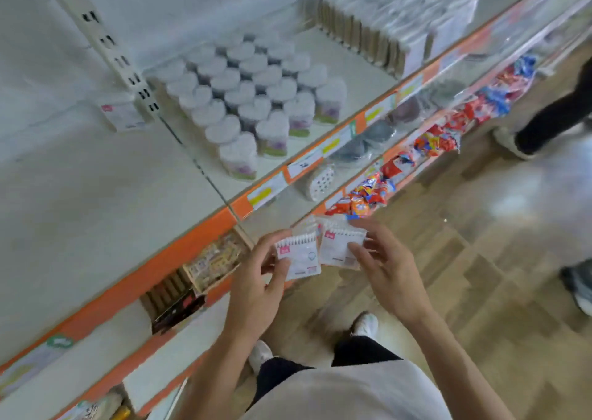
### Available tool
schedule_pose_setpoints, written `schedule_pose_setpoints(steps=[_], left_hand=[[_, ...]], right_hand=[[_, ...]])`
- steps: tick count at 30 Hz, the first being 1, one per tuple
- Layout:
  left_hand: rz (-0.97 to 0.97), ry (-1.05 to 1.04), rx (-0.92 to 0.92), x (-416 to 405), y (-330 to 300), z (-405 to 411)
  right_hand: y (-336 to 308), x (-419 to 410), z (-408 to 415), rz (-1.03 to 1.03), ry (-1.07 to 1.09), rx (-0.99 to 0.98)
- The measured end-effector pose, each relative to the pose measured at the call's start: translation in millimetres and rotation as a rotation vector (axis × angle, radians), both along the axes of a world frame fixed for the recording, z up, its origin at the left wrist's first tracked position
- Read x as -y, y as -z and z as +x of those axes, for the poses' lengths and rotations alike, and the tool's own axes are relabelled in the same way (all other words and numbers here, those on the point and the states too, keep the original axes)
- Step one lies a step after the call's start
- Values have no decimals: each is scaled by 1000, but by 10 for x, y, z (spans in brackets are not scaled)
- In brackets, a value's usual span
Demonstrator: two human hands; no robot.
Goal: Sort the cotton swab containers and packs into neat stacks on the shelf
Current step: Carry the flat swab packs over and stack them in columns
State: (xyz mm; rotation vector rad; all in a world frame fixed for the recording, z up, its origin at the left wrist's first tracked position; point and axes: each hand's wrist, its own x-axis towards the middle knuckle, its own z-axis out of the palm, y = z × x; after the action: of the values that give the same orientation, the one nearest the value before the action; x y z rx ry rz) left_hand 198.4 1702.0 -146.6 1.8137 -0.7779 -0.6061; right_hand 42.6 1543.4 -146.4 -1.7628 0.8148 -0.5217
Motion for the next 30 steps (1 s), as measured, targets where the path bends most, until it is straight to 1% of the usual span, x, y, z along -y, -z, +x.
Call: schedule_pose_setpoints(steps=[4,9,14,18,23,26,30], left_hand=[[-17,128,-80,814,35,-566],[-25,241,-127,1716,-21,-1215],[-14,277,-166,2283,-55,-1449],[19,308,-183,2552,-34,-1483],[24,205,-285,2879,39,-1298],[0,158,-294,3209,78,-1118],[-33,188,-284,3774,40,-848]], right_hand=[[-62,614,-712,-23,63,-52],[-125,1323,-1528,-41,160,-67],[-138,1775,-1966,-49,213,-66],[-112,2058,-1891,-57,157,-71],[-124,2540,-1568,-133,45,-125],[-114,2910,-1359,-155,9,-123],[-176,3484,-1099,-168,-1,-118]])
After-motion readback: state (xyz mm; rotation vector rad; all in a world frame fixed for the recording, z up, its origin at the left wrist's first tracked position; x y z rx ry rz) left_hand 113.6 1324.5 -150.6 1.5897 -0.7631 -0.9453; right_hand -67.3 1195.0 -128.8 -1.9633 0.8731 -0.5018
